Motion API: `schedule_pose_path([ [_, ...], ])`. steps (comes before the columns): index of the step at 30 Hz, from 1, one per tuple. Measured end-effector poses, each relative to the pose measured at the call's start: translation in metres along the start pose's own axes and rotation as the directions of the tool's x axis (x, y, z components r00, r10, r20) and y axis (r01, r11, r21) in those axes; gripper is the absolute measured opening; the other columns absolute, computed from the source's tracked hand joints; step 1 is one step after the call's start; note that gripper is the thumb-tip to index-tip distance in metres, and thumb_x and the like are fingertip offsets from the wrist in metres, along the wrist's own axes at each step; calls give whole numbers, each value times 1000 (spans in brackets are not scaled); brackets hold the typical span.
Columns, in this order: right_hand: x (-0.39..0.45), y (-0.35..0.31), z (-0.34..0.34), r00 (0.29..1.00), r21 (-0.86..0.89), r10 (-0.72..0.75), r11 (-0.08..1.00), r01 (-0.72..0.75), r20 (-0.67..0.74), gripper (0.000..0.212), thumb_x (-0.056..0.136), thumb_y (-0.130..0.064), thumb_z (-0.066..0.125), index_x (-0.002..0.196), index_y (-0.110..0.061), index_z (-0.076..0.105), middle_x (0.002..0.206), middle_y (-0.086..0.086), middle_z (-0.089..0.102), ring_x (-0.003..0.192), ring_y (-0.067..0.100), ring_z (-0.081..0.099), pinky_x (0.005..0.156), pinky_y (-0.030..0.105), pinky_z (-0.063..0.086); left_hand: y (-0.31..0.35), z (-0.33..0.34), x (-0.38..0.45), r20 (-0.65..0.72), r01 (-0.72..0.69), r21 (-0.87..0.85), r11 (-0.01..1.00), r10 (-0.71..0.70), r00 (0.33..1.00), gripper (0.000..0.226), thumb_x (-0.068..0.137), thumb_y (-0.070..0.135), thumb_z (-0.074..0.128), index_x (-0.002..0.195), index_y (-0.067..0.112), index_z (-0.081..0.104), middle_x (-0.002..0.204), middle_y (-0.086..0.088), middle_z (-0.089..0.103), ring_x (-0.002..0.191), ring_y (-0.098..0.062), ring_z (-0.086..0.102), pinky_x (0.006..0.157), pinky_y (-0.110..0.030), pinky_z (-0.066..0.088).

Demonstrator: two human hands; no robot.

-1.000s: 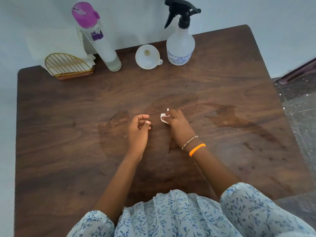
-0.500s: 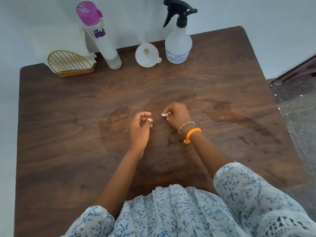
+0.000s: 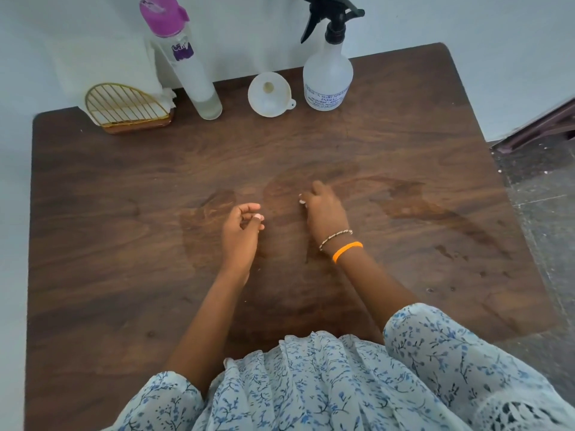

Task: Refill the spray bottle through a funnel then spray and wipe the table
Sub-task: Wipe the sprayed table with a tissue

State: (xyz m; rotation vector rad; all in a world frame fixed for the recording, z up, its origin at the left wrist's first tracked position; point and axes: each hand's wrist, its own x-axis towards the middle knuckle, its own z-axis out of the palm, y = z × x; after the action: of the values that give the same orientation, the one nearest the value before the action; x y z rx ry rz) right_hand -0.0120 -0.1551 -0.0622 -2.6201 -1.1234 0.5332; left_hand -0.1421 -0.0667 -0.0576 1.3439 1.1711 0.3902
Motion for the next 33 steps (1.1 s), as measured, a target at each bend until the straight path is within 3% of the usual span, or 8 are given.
schedule_pose_path([
  [10, -80, -61, 39, 860, -27, -417, 896, 443, 295, 32, 101, -15, 31, 127, -3, 46, 129, 18, 40, 119, 31, 36, 86, 47, 45, -1, -36, -12, -92, -38, -68, 997, 32, 995, 24, 88, 2, 53, 88, 25, 60, 77, 4, 58, 61, -2, 55, 61, -13, 47],
  [19, -129, -70, 46, 815, -279, -451, 782, 557, 363, 40, 103, -22, 15, 133, -6, 37, 133, 10, 39, 117, 28, 43, 78, 37, 45, -2, -65, -36, -55, -58, -93, 994, 53, 997, 18, 89, 5, 52, 91, 21, 58, 79, 2, 58, 66, -5, 54, 61, -14, 45],
  [22, -144, -67, 43, 830, -260, -526, 788, 558, 187, 40, 94, -17, 27, 101, -8, 65, 103, 5, 63, 89, 21, 62, 52, 28, 48, -4, -67, -46, -6, -53, -78, 996, 53, 999, 16, 90, 6, 51, 92, 20, 58, 80, 2, 58, 66, -5, 53, 60, -14, 44],
  [25, -152, -53, 44, 783, -413, -617, 695, 589, 79, 13, 82, -21, 62, 72, -18, 70, 77, -5, 66, 70, 11, 64, 34, 21, 42, -10, -64, -60, 80, -64, -22, 998, 65, 995, 15, 89, 4, 51, 96, 15, 58, 85, -4, 59, 67, -8, 53, 59, -11, 44],
  [27, -147, -46, 45, 822, -358, -565, 756, 548, 67, 8, 77, -18, 72, 76, -11, 69, 83, 5, 66, 77, 20, 64, 39, 26, 47, -13, -61, -68, 178, -59, 27, 998, 54, 983, 14, 89, 6, 51, 95, 17, 59, 89, -5, 61, 69, -8, 55, 61, -11, 45],
  [29, -135, -33, 47, 917, -207, -393, 893, 400, 73, 14, 88, -10, 58, 94, 0, 67, 106, 20, 60, 100, 34, 57, 66, 38, 51, -15, -58, -71, 272, -48, 71, 996, 27, 962, 15, 90, 9, 52, 92, 22, 60, 93, -3, 63, 72, -8, 57, 63, -14, 45],
  [31, -127, -24, 41, 996, 63, -84, 994, 84, -6, 21, 90, -3, 51, 103, 4, 66, 116, 25, 58, 109, 37, 53, 87, 41, 43, -13, -54, -71, 333, -45, 102, 994, 9, 943, 16, 91, 11, 51, 90, 25, 60, 93, -1, 63, 72, -7, 58, 64, -15, 43],
  [33, -121, -19, 32, 953, 401, 290, 886, -233, -89, 21, 84, 3, 55, 99, 3, 70, 108, 24, 66, 102, 34, 61, 90, 38, 45, -11, -49, -70, 364, -57, 106, 993, 15, 931, 18, 91, 11, 49, 89, 25, 60, 91, 2, 63, 73, -7, 58, 65, -14, 43],
])
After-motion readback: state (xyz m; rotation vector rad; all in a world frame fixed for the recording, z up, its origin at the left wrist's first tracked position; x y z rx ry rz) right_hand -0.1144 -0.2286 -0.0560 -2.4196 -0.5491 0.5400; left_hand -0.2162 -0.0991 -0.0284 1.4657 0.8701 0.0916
